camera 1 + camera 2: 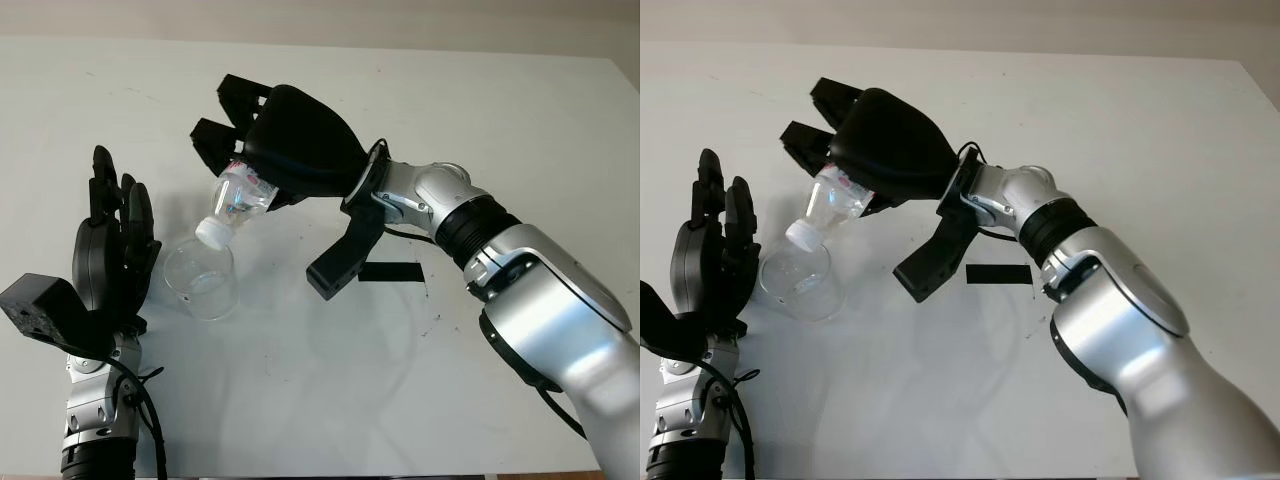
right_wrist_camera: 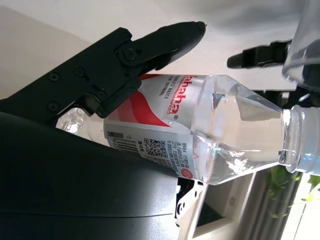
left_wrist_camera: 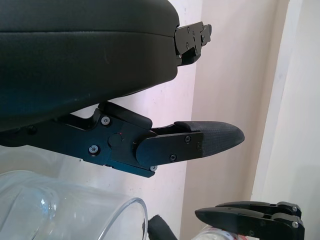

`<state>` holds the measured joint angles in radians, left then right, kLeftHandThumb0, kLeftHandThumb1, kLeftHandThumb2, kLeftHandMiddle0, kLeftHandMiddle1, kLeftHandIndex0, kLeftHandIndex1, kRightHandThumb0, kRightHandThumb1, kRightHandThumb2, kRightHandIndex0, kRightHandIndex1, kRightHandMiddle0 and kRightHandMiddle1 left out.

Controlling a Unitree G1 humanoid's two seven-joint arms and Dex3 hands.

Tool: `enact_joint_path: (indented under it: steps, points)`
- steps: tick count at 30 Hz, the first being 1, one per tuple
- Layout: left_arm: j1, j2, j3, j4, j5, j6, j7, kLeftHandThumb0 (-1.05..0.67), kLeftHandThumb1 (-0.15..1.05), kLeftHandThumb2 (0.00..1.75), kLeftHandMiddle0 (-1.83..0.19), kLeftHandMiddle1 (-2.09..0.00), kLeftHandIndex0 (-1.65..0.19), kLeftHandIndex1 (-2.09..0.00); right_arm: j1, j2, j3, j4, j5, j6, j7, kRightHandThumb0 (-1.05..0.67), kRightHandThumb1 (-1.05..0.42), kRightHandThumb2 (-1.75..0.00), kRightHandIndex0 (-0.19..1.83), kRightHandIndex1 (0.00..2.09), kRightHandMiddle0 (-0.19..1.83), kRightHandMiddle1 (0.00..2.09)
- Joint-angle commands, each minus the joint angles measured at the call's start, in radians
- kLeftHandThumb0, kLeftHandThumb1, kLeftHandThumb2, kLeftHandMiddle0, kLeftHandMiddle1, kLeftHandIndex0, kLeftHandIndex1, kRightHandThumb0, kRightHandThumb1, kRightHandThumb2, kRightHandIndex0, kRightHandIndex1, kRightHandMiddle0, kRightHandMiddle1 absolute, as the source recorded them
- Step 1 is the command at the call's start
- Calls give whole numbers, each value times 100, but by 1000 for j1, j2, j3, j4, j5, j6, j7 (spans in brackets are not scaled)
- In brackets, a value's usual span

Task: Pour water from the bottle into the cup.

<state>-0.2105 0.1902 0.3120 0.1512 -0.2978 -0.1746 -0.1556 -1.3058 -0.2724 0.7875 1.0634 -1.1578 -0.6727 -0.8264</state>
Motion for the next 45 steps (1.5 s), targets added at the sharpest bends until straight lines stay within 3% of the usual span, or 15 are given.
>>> enact_joint_path:
  steps: [1,4,9,18,20,24,30,38,42,45]
  points:
    - [-9,-1,0,11,6,-16,0,-72,105,49,18,-5,19,-5,-29,-11,10,-23,-6,3,-15,-52,-105,-27,122,209,62,209]
    - [-15,-2,-3,17,9,-21,1,-72,105,49,18,-5,19,-5,-22,-3,15,-37,-2,-6,-28,-52,-105,-30,124,209,69,209]
    - [-21,-3,-4,26,5,-20,1,-72,105,49,18,-6,19,-5,-26,4,30,-50,-11,5,-42,-51,-105,-32,125,209,54,209]
    - [-21,-7,-3,33,3,-28,2,-72,105,48,18,-5,19,-5,-37,8,67,-53,-62,64,-109,-51,-105,-31,124,209,48,209]
    - [-21,-8,-4,33,-1,-27,0,-72,105,48,19,-5,19,-4,-37,10,73,-54,-71,84,-128,-52,-105,-32,126,209,55,209]
    - [-24,-10,-4,36,0,-29,2,-72,105,49,19,-5,19,-4,-41,16,95,-52,-107,132,-189,-51,-105,-28,128,209,63,209]
    - [-24,-6,-1,44,-1,-37,-4,-71,105,49,19,-4,19,-2,-55,18,126,-49,-147,186,-247,-49,-105,-14,125,209,40,198]
    - [-25,-7,1,51,-5,-45,-7,-72,105,48,19,-5,19,-3,-49,29,112,-40,-119,182,-254,-47,-105,-13,123,209,42,198]
    - [-20,-8,1,46,-4,-45,-6,-72,105,48,19,-5,19,-3,-22,41,25,-21,37,74,-151,-47,-105,-26,129,209,79,209]
    - [-18,-7,0,39,-2,-37,0,-72,105,48,19,-5,19,-4,0,35,-66,-3,192,3,2,-47,-105,-34,124,209,85,209]
